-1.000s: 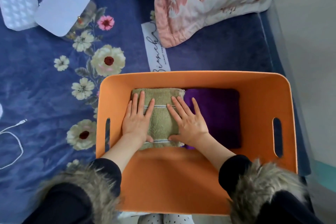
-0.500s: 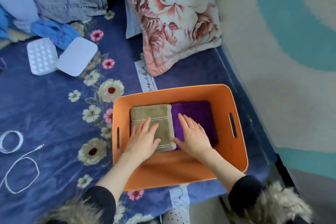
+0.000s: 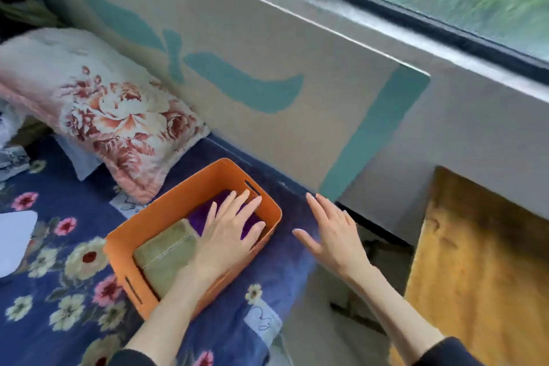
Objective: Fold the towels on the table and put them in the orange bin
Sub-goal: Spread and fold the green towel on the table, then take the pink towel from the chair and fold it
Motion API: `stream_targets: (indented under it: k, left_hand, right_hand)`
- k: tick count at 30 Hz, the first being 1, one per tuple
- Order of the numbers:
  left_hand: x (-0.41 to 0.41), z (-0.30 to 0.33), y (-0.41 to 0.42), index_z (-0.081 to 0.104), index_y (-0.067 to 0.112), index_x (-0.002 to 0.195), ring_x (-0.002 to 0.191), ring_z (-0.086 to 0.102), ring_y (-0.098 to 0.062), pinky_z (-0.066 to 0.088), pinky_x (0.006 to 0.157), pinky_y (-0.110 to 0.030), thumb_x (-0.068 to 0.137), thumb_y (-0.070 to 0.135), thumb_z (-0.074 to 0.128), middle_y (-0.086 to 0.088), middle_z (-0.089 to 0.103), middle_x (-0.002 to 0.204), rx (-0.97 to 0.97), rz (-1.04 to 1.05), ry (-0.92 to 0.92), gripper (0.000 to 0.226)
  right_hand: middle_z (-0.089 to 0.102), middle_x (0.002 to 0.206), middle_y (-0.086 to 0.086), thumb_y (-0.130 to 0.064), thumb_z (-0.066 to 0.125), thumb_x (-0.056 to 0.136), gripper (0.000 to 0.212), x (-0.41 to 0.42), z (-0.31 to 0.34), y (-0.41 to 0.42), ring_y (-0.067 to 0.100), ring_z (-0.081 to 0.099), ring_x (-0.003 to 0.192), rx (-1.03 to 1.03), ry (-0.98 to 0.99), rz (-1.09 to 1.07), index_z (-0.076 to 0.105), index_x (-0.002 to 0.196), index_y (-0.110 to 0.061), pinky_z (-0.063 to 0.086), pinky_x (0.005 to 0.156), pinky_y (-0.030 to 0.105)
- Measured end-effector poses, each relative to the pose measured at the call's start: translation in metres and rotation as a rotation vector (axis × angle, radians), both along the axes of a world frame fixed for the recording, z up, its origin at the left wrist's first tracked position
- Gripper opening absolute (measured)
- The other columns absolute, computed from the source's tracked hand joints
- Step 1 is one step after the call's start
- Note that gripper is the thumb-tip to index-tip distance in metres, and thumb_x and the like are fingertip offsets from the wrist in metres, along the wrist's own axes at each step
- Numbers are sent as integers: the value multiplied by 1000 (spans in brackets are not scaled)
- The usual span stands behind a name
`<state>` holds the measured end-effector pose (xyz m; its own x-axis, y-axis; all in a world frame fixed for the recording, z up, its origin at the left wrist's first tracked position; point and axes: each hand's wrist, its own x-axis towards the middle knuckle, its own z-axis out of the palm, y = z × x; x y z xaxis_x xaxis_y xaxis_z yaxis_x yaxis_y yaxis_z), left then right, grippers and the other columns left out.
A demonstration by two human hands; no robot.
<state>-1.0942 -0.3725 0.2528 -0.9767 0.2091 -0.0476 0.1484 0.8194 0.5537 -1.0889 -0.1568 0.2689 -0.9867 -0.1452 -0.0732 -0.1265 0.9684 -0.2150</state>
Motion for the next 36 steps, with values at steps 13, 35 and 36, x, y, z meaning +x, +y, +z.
stream_targets:
  k: [13, 35, 36]
  left_hand:
    - [130, 86, 218, 27, 33, 145, 145, 6, -13, 5, 116, -39, 97, 42, 40, 8, 16, 156, 4, -806, 178, 50]
    - [768, 99, 318, 36, 33, 140, 144, 14, -13, 12, 117, -37, 94, 48, 34, 7, 28, 152, 182, -2056, 98, 49]
    - [797, 99, 315, 35, 34, 140, 144, 15, -14, 14, 117, -39, 92, 51, 30, 7, 28, 152, 174, -2128, 94, 51]
  right_hand:
    - [17, 156, -4, -56, 40, 91, 66, 274, 73, 140, 12, 12, 143, -112, 186, -813, 15, 148, -32, 9, 116, 42]
    - [24, 154, -7, -49, 40, 94, 61, 946, 84, -2, 11, 20, 142, 48, 354, -2083, 17, 147, -30, 19, 117, 41]
    - [25, 153, -7, -49, 39, 94, 61, 969, 83, -18, 11, 21, 141, 55, 354, -2148, 17, 147, -30, 21, 116, 41]
